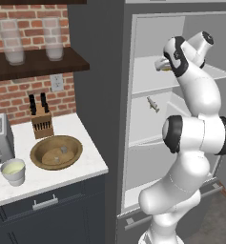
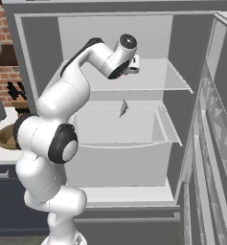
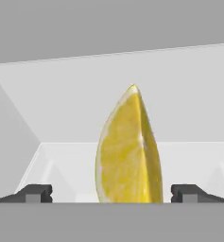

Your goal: Grab a lemon wedge from the fridge and one ice cube from the ice bowl, and put them in the glass of lemonade.

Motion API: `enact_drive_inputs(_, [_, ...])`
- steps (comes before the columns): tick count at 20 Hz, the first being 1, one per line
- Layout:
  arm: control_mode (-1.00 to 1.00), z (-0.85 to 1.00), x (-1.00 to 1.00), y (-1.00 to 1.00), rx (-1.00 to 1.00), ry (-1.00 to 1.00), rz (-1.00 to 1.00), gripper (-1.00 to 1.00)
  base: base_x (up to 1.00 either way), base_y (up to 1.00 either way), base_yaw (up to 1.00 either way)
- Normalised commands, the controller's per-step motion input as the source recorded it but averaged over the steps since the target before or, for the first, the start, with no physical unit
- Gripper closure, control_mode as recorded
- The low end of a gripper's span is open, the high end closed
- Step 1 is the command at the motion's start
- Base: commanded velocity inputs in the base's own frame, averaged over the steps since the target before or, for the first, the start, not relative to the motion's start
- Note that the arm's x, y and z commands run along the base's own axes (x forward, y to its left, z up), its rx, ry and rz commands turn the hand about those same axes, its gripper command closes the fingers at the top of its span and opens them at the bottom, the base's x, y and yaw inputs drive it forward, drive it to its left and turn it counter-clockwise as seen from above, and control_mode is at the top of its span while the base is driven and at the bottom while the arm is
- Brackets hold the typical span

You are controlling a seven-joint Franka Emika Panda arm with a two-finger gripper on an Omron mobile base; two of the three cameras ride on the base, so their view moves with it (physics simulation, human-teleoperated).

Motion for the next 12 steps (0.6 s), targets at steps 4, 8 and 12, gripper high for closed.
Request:
enact_drive_inputs(4, [-1.0,-0.01,0.0,0.06,0.0,0.0,0.0,-1.0,0.0,0.0,0.0])
enact_drive_inputs(8, [-1.0,0.0,0.0,0.11,0.0,0.0,0.0,1.0,0.0,0.0,0.0])
enact_drive_inputs(12, [-1.0,0.0,0.0,0.14,0.0,0.0,0.0,1.0,0.0,0.0,0.0])
